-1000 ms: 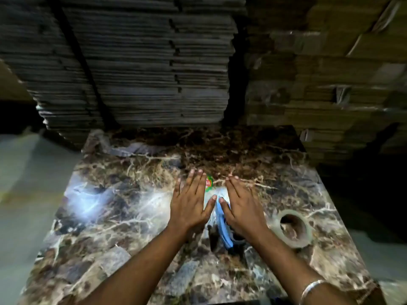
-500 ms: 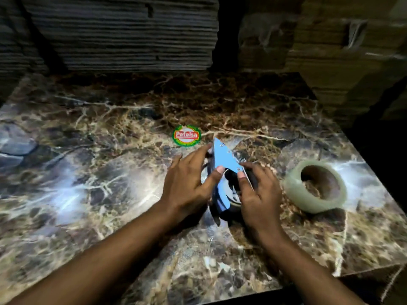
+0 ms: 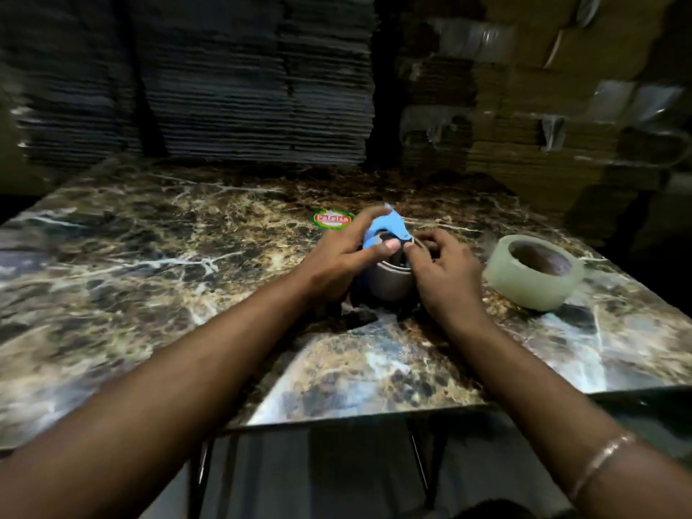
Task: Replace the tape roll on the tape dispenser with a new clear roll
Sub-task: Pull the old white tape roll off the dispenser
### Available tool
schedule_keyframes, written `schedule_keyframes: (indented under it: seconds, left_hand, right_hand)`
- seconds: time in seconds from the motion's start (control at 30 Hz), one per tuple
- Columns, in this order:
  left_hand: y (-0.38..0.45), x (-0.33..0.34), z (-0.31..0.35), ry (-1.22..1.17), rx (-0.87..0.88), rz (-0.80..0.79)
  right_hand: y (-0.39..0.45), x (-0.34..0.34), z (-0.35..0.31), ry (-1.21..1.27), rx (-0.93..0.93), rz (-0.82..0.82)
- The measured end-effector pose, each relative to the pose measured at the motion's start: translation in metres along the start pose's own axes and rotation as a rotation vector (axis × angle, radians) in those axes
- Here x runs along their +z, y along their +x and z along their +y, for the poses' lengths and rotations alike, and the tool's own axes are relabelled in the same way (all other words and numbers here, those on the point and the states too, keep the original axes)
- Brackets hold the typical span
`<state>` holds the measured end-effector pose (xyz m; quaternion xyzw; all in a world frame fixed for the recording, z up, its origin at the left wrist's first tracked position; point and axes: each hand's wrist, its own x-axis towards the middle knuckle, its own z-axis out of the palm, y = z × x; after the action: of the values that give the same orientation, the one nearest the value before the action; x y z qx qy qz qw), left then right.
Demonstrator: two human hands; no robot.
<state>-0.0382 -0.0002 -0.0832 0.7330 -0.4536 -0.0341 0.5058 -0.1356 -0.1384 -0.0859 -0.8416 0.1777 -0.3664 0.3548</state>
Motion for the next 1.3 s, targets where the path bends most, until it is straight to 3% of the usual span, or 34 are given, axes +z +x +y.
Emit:
schedule_keyframes:
  seconds: [0.23,0.37,0.53,0.67,0.77,0.9,0.97,1.17,1.3]
  left_hand:
    - [0.001,-0.006,-0.005,0.531,0.17,-0.048]
    - [0.002,-0.008,-0.009,0.541,0.281,0.021]
    - [-0.007,-0.005,-0.021,0.484,0.295,0.008]
    - [-0.002,-0.01,-0.03,0.342,0.305,0.036]
    - [0.0,-0.018,-0.033,0.14,0.219,0.112]
    - [-0.002,-0.029,-0.03,-0.419,0.047,0.198]
    - [-0.001,-0.032,-0.031,-0.589,-0.049,0.237]
    - [0.007,-0.043,-0.044,-0.734,-0.127,0.297]
    - [0.012,-0.046,-0.052,-0.686,-0.15,0.346]
  right_hand:
    - [0.003,0.005,-0.001,-0.127,-0.077,0.142]
    - [0.007,0.009,0.005,-0.101,-0.069,0.173]
    - [0.005,0.02,0.017,-0.042,-0.073,0.118]
    - [0.015,0.026,0.016,0.046,-0.141,0.026]
    - [0.03,0.027,0.008,0.081,-0.228,-0.072]
    - [0.055,0.03,-0.011,0.169,-0.362,-0.216]
    - [0.066,0.036,-0.014,0.208,-0.415,-0.291]
    - [0.079,0.066,-0.014,0.406,-0.395,-0.522]
    - [0.084,0.082,-0.01,0.405,-0.391,-0.471]
